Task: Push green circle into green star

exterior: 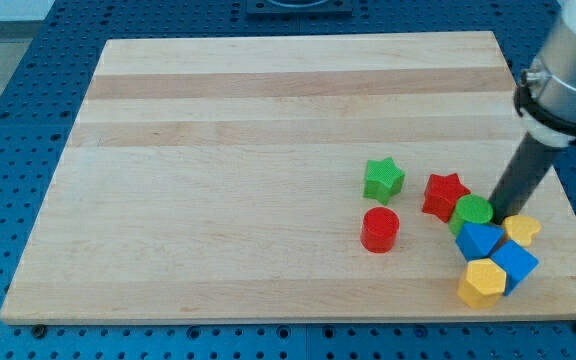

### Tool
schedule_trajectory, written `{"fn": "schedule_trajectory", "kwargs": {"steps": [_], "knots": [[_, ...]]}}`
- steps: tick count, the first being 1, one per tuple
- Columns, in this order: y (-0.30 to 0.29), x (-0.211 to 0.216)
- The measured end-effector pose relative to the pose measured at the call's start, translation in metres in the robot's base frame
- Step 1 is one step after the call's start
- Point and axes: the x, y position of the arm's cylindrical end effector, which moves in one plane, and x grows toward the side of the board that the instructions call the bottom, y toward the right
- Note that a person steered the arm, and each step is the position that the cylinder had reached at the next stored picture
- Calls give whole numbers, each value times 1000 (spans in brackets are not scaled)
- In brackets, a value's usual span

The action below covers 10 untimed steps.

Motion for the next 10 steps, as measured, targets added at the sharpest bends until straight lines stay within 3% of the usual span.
{"fn": "schedule_trajectory", "kwargs": {"steps": [3,5,7,8,9,10], "knots": [[-96,0],[-108,-11],[-206,0],[-195,62],[-137,85],[-81,71]]}}
